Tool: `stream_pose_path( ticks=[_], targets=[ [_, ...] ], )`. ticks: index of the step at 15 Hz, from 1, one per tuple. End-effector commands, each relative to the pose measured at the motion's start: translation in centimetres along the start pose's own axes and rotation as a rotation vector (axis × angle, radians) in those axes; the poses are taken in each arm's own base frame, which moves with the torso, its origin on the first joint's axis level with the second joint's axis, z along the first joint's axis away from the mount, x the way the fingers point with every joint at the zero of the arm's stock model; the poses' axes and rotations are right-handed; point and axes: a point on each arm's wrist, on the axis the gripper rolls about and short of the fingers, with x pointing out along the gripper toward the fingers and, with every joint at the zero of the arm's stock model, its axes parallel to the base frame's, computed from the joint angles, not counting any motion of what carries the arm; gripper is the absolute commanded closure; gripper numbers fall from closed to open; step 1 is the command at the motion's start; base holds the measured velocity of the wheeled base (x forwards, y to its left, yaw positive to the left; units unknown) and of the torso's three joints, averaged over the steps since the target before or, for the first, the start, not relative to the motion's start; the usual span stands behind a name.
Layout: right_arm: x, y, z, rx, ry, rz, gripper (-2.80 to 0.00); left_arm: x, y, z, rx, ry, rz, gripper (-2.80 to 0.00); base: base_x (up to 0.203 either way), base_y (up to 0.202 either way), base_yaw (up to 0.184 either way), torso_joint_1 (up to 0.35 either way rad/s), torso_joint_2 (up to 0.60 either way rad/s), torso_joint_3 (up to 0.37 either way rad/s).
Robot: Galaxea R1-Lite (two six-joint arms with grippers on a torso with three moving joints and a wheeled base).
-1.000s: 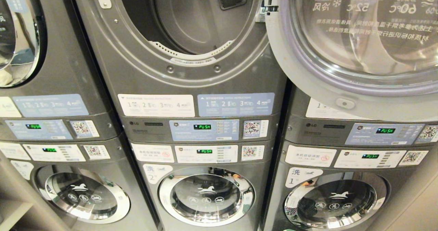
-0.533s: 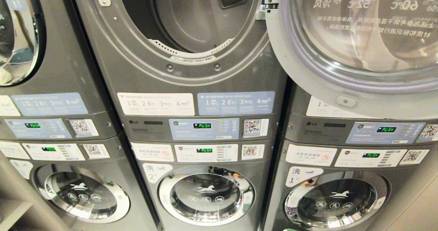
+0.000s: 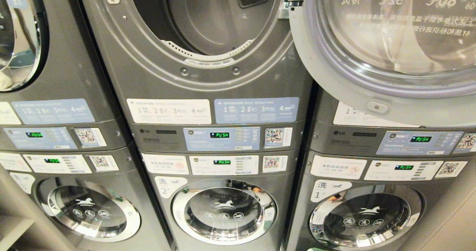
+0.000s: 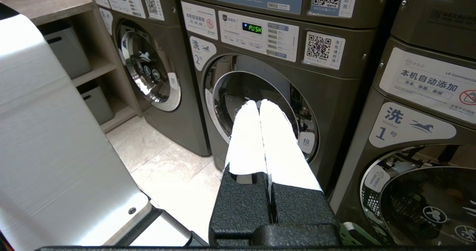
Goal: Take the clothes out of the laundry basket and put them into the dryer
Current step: Take the clothes out of the basket
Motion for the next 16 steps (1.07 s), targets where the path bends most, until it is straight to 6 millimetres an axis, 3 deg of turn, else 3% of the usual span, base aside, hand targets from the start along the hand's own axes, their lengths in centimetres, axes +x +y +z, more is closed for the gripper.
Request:
stream_pose_path(
  ticks=[1, 16],
  targets=[
    [-0.31, 0.01, -0.12, -0.001, -0.038, 0.004, 0.00, -0.09, 0.00, -0.08, -0.001, -0.013, 0.004, 0.00, 0.000, 0.000, 0.000, -0.052, 0.12, 0.070],
    [-0.31, 0.01, -0.12, -0.006, -0.038, 0.003, 0.00, -0.10, 0.00, -0.08, 0.000, -0.012, 0.004, 0.00, 0.000, 0.000, 0.000, -0.057, 0.13, 0.066]
  ],
)
